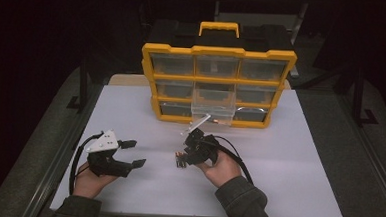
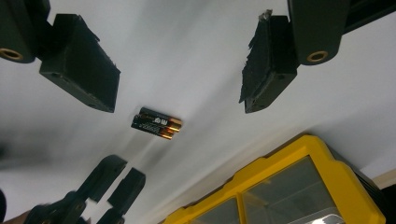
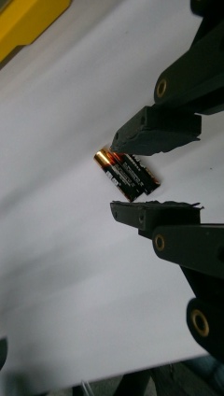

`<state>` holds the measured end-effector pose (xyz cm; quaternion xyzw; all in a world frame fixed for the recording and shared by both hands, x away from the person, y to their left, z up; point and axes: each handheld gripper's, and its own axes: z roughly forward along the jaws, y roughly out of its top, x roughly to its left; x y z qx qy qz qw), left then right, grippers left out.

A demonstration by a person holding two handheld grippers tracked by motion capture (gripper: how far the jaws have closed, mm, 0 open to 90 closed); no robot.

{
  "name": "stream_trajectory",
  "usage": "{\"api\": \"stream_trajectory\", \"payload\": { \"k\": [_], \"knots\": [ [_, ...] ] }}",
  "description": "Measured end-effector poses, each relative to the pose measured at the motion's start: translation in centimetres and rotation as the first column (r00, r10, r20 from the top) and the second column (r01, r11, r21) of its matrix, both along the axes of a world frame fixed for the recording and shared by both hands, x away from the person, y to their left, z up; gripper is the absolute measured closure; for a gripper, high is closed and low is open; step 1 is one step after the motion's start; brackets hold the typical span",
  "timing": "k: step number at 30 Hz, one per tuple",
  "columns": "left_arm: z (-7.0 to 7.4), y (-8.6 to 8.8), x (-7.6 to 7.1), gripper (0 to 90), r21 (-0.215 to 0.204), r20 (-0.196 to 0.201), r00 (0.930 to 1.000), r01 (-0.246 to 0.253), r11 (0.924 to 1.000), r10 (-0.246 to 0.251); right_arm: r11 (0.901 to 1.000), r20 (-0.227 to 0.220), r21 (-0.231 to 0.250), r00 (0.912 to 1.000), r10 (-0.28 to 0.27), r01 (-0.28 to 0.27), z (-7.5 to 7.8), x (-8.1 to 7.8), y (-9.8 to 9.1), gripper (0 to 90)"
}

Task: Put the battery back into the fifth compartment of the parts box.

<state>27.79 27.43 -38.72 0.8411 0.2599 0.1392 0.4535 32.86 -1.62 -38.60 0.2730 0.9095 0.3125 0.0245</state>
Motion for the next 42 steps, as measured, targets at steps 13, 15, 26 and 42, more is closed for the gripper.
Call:
{"api": "stream_trajectory", "payload": {
  "k": [13,15,26,42],
  "knots": [
    [0.1,0.0,0.0,27.1,0.001,0.006,1.0,0.0,1.0,0.0,0.9984,-0.012,-0.016,0.9985,-0.054,0.054,-2.7,1.0,1.2,62.7],
    [0.1,0.0,0.0,27.1,0.001,0.009,1.0,-0.002,1.0,0.002,0.9982,-0.01,-0.029,0.9986,-0.052,0.052,-3.0,1.1,1.5,63.4],
    [0.0,0.0,-0.1,27.0,0.0,0.013,0.9999,-0.001,1.0,0.001,0.9952,-0.014,-0.055,0.9966,-0.082,0.081,-4.0,1.4,1.5,66.2],
    [0.1,0.0,-0.1,27.0,-0.004,0.009,1.0,0.002,1.0,-0.002,0.9913,0.003,-0.095,0.9958,-0.091,0.091,-4.6,1.7,0.4,75.7]
  ]
}}
